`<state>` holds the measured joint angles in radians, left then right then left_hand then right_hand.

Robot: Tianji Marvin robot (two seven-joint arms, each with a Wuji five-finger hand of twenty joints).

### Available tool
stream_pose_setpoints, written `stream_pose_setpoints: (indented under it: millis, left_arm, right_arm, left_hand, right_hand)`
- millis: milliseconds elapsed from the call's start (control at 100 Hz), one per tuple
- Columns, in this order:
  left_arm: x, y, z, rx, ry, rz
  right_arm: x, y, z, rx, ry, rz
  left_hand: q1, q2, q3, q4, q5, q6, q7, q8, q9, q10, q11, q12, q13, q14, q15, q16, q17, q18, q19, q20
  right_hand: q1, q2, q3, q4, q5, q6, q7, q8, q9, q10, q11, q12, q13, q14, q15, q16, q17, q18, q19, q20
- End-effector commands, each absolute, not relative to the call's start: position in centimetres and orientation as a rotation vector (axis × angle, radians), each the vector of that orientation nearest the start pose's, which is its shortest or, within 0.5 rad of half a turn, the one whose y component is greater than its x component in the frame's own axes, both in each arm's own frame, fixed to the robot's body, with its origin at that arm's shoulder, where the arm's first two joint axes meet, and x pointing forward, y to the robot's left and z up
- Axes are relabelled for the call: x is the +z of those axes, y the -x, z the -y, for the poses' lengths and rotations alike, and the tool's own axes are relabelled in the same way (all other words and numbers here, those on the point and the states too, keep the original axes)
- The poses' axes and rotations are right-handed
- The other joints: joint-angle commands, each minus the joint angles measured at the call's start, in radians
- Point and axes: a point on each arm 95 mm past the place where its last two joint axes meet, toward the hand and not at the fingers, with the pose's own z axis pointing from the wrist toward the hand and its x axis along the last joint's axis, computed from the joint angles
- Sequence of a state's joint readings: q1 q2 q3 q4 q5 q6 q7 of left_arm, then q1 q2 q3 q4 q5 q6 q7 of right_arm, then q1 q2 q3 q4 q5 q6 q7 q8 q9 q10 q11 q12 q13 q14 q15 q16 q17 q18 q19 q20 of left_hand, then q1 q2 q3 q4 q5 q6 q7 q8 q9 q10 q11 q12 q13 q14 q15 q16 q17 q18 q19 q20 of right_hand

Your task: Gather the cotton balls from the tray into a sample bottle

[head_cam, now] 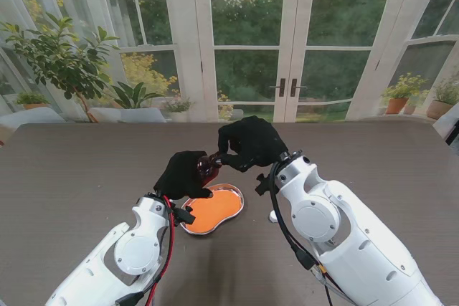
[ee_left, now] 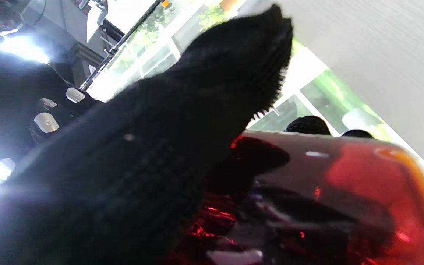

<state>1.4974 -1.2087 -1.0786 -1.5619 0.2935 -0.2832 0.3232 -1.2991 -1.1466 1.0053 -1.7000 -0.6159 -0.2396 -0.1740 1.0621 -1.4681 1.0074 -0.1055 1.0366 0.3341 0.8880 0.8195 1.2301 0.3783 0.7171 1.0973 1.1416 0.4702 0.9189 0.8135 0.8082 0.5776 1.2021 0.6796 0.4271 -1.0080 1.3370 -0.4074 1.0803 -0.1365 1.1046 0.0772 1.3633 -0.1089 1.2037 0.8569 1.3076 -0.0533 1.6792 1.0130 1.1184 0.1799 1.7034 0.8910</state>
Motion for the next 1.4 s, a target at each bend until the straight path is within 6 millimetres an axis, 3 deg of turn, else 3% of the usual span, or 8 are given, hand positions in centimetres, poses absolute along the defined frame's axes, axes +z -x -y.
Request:
stream_pose_setpoints:
  millis: [0, 200, 420, 560, 800, 970, 1150, 1390]
  left_arm:
    - [-29.1, -40.1, 7.4, -2.390, 1.567, -0.818]
    - [-29.1, -40.3, 7.5, -2.396, 1.562, -0.815]
    - [-29.1, -40.4, 7.7, -2.400, 1.560, -0.811]
    - [-29.1, -40.4, 7.7, -2.402, 1.560, -0.808]
    - [-29.1, -40.4, 7.8, -2.406, 1.557, -0.805]
    - [-29.1, -40.3, 7.8, -2.406, 1.556, -0.804]
    - [-29.0, -40.3, 7.6, -2.405, 1.552, -0.799]
    - [-29.0, -40.2, 7.7, -2.405, 1.556, -0.802]
  right_arm:
    - [-19.5, -42.0, -11.3, 2.301, -0.975, -1.286]
    - [-19.7, -41.7, -11.0, 2.323, -0.994, -1.334]
    - [-19.6, -41.5, -10.7, 2.322, -0.999, -1.375]
    - [-19.5, -41.5, -10.6, 2.322, -0.999, -1.376]
    - [-19.7, -41.5, -11.0, 2.331, -0.956, -1.313]
    - [-19.8, -41.7, -11.4, 2.335, -0.941, -1.300]
    - [-19.8, -41.6, -11.6, 2.329, -0.933, -1.313]
    - [-20.0, -41.7, -11.3, 2.340, -0.978, -1.310]
  left_hand:
    - [0.090, 1.057, 0.074, 0.037, 0.102, -0.063, 0.299, 0.056, 0.087, 0.037, 0.110, 0.050, 0.117, 0.049, 0.474, 0.063, 0.109, 0.027, 0.602, 0.046]
    - [0.090, 1.058, 0.074, 0.037, 0.102, -0.062, 0.299, 0.056, 0.088, 0.036, 0.111, 0.050, 0.117, 0.049, 0.474, 0.063, 0.109, 0.027, 0.602, 0.046]
    - [0.090, 1.058, 0.073, 0.037, 0.101, -0.061, 0.298, 0.056, 0.088, 0.039, 0.110, 0.050, 0.117, 0.049, 0.474, 0.063, 0.109, 0.027, 0.602, 0.046]
    - [0.090, 1.058, 0.073, 0.037, 0.101, -0.062, 0.298, 0.056, 0.087, 0.037, 0.110, 0.050, 0.117, 0.049, 0.474, 0.063, 0.109, 0.027, 0.602, 0.046]
    - [0.091, 1.058, 0.074, 0.037, 0.101, -0.062, 0.298, 0.056, 0.087, 0.037, 0.110, 0.050, 0.117, 0.049, 0.474, 0.063, 0.109, 0.027, 0.602, 0.046]
    - [0.091, 1.058, 0.073, 0.037, 0.100, -0.063, 0.298, 0.056, 0.086, 0.036, 0.110, 0.050, 0.117, 0.049, 0.474, 0.063, 0.109, 0.027, 0.602, 0.046]
    - [0.090, 1.058, 0.073, 0.037, 0.100, -0.062, 0.298, 0.056, 0.087, 0.036, 0.110, 0.050, 0.117, 0.049, 0.474, 0.063, 0.109, 0.027, 0.602, 0.046]
    - [0.090, 1.058, 0.073, 0.037, 0.101, -0.063, 0.297, 0.056, 0.087, 0.037, 0.110, 0.049, 0.117, 0.049, 0.474, 0.063, 0.109, 0.027, 0.602, 0.046]
  right_hand:
    - [0.020, 0.039, 0.018, 0.004, 0.022, 0.051, 0.000, 0.017, 0.085, 0.026, 0.070, 0.011, 0.010, -0.080, 0.107, 0.016, 0.039, 0.015, 0.110, -0.011]
    - [-0.066, 0.199, 0.016, 0.028, -0.005, 0.096, -0.063, -0.003, 0.085, 0.023, 0.008, -0.010, 0.010, -0.072, 0.095, 0.010, 0.024, 0.024, 0.093, -0.013]
    - [-0.126, 0.386, 0.011, 0.095, -0.024, 0.142, -0.189, 0.085, 0.082, 0.032, -0.092, -0.020, 0.010, -0.065, 0.064, -0.009, -0.030, 0.011, 0.082, 0.012]
    - [-0.043, 0.316, 0.035, 0.060, -0.076, 0.136, -0.149, 0.095, 0.082, 0.034, -0.157, -0.019, 0.010, -0.062, 0.050, -0.019, -0.044, 0.006, 0.082, 0.018]
    - [0.024, 0.172, 0.041, 0.045, -0.104, 0.012, 0.001, 0.159, 0.078, 0.032, -0.277, -0.028, 0.011, -0.077, 0.034, -0.028, -0.045, -0.011, 0.085, 0.017]
    - [0.033, 0.042, 0.014, 0.014, -0.110, 0.047, 0.058, 0.194, 0.082, 0.029, -0.301, -0.038, 0.011, -0.078, 0.030, -0.030, -0.043, -0.010, 0.085, 0.015]
    - [-0.006, -0.009, 0.005, -0.014, -0.139, 0.065, 0.108, 0.230, 0.081, 0.015, -0.308, -0.046, 0.012, -0.084, 0.020, -0.034, -0.047, -0.012, 0.080, 0.012]
    - [-0.132, 0.338, -0.034, 0.059, -0.108, 0.089, 0.017, 0.199, 0.077, 0.048, -0.332, -0.044, 0.010, -0.047, 0.005, -0.046, -0.075, 0.002, 0.070, 0.021]
